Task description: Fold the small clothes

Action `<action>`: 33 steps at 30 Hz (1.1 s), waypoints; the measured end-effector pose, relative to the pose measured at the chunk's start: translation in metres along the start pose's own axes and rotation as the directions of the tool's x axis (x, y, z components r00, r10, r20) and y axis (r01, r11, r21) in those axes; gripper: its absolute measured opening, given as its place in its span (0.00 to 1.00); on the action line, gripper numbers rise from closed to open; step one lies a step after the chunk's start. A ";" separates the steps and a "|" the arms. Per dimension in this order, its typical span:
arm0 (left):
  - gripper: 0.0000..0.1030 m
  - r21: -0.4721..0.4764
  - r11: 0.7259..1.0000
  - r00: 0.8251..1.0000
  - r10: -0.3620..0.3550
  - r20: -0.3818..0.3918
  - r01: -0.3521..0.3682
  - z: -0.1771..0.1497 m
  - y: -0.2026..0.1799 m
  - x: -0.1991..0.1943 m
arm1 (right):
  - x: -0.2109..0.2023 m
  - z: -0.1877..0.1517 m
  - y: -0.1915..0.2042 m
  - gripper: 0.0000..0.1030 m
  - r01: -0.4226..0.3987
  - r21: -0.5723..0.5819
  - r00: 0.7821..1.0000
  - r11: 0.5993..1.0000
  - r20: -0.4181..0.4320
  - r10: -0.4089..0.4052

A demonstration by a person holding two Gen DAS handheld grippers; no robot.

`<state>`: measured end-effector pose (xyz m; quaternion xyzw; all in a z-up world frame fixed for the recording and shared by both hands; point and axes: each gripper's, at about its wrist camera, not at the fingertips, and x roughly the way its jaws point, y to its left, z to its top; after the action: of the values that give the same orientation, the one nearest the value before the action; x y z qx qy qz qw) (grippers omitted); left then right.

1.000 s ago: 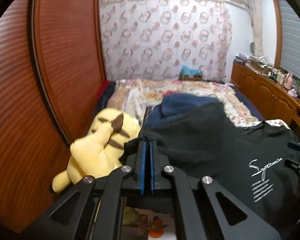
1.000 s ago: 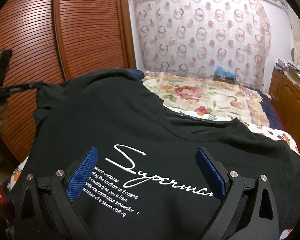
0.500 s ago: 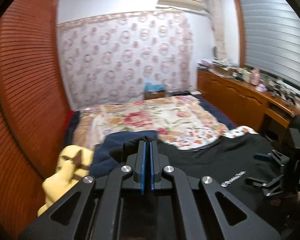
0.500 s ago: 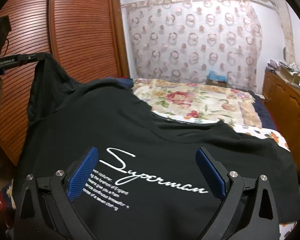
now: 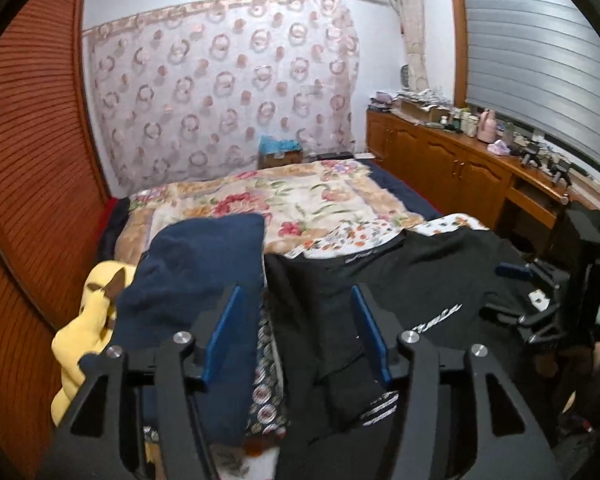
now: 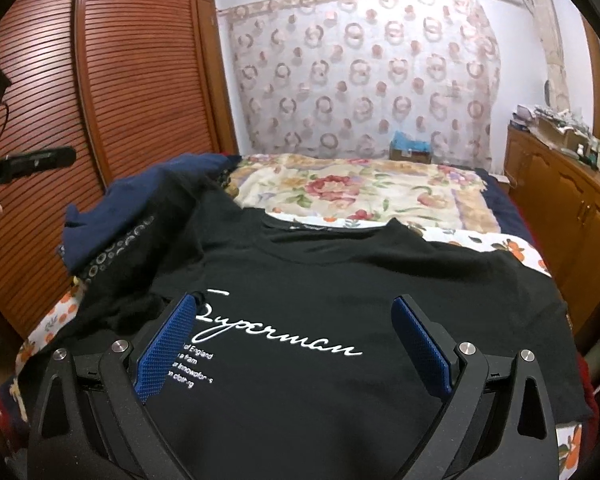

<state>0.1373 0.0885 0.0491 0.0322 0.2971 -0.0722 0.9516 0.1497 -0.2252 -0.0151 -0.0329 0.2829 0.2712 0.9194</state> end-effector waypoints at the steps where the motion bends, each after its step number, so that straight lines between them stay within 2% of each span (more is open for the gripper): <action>1: 0.55 -0.005 1.000 1.000 0.012 -0.008 -0.012 -0.006 0.001 0.001 | 0.002 0.000 0.000 0.96 -0.012 -0.002 1.000 1.000 -0.003 0.012; 9: 0.57 -0.056 0.998 0.997 0.015 -0.070 -0.019 -0.041 0.014 0.019 | 0.043 0.015 0.019 0.79 -0.141 -0.064 0.986 0.988 -0.095 0.135; 16: 0.60 -0.085 0.996 0.996 -0.005 -0.088 -0.003 -0.054 0.023 0.025 | 0.111 0.015 0.066 0.63 -0.276 -0.162 0.936 0.947 -0.269 0.227; 19: 0.60 -0.090 0.996 0.995 -0.011 -0.097 0.002 -0.056 0.025 0.028 | 0.135 0.010 0.083 0.52 -0.298 -0.208 0.920 0.931 -0.321 0.223; 21: 0.60 -0.096 0.995 0.995 -0.013 -0.099 0.003 -0.057 0.025 0.028 | 0.148 0.007 0.091 0.37 -0.306 -0.235 0.913 0.923 -0.348 0.214; 23: 0.60 -0.102 0.995 0.995 -0.015 -0.099 0.005 -0.058 0.025 0.030 | 0.153 0.003 0.097 0.21 -0.308 -0.275 0.912 0.911 -0.358 0.200; 24: 0.60 -0.104 0.995 0.995 -0.017 -0.095 0.007 -0.058 0.025 0.030 | 0.151 0.001 0.099 0.07 -0.303 -0.298 0.918 0.905 -0.347 0.193; 26: 0.60 -0.109 0.994 0.997 -0.012 -0.083 0.003 -0.058 0.025 0.028 | 0.143 0.001 0.095 0.02 -0.321 -0.290 0.916 0.902 -0.336 0.219; 29: 0.60 -0.110 0.994 0.997 -0.019 -0.068 0.011 -0.056 0.024 0.028 | 0.122 0.011 0.079 0.02 -0.293 -0.239 0.938 0.926 -0.258 0.230; 30: 0.60 -0.108 0.994 0.998 -0.018 -0.065 0.011 -0.056 0.024 0.028 | 0.111 0.016 0.069 0.02 -0.263 -0.206 0.949 0.943 -0.229 0.215; 33: 0.60 -0.092 0.996 0.998 -0.026 -0.057 0.021 -0.054 0.018 0.029 | 0.092 0.019 0.046 0.02 -0.201 -0.138 0.963 0.970 -0.210 0.170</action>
<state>0.1339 0.1083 -0.0115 -0.0129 0.3278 -0.0687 0.9421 0.1989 -0.1380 -0.0445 -0.1056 0.3519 0.3732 0.8519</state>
